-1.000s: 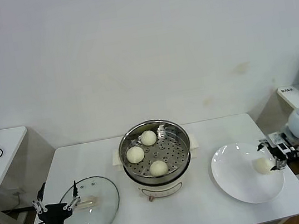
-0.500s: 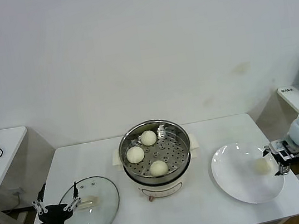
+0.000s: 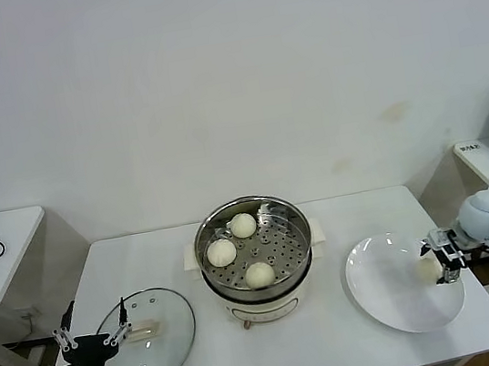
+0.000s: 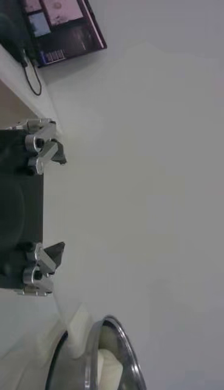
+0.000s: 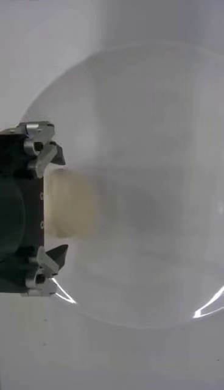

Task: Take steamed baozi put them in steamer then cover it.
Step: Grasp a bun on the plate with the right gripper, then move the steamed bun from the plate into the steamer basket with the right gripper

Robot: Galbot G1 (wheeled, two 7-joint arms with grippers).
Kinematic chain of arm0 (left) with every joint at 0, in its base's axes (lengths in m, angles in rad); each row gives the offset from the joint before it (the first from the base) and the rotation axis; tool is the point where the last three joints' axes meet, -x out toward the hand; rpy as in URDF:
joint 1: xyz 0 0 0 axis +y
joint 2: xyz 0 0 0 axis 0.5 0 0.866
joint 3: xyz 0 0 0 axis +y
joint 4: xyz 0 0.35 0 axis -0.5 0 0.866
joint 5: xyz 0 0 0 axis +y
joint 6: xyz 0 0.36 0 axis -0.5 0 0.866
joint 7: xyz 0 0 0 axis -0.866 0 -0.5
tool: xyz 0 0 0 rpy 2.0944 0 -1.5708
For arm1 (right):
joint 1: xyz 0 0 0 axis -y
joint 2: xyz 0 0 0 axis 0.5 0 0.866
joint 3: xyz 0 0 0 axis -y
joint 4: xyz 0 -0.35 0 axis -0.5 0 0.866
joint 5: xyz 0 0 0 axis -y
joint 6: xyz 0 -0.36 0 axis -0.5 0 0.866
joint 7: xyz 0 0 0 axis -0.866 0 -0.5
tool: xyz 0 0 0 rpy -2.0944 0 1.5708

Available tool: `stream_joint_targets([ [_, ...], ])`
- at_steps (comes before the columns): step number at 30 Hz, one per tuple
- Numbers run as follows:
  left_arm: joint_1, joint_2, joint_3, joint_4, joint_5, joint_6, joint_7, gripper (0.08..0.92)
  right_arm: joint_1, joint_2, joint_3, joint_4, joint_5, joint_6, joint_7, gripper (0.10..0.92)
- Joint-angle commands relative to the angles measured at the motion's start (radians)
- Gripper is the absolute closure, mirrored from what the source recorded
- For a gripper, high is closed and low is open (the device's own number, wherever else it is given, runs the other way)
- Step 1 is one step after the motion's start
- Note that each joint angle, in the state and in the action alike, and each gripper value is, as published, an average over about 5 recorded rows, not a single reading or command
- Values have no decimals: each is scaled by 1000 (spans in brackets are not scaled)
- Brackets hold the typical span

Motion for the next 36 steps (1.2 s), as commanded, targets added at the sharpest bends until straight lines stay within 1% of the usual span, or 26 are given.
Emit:
stream_joint_targets([
  [1,-1,-1,0,1,0,0,0,177,9,25,-2,-25,-18,-6,0,302],
  [8,-2,-1,1,0,-1,0,0,177,19,3,-10,-5,-8,-13,-18,391],
  [15,-5,2,2,-6,-2,0,0,177,145,-69,-102,69,89,-46,-57,415],
  [23,-10,5,9,-12,-4,0,0,177,445,-109,-325,178,266,-122,-76,423],
  [28,-12,10,10,-12,-6,0,0,177,672,-65,-489,226,398,-185,-67,422],
  [36,-19,13,11,-14,-8,3,0,177,982,122,-738,262,597,-278,-6,411],
])
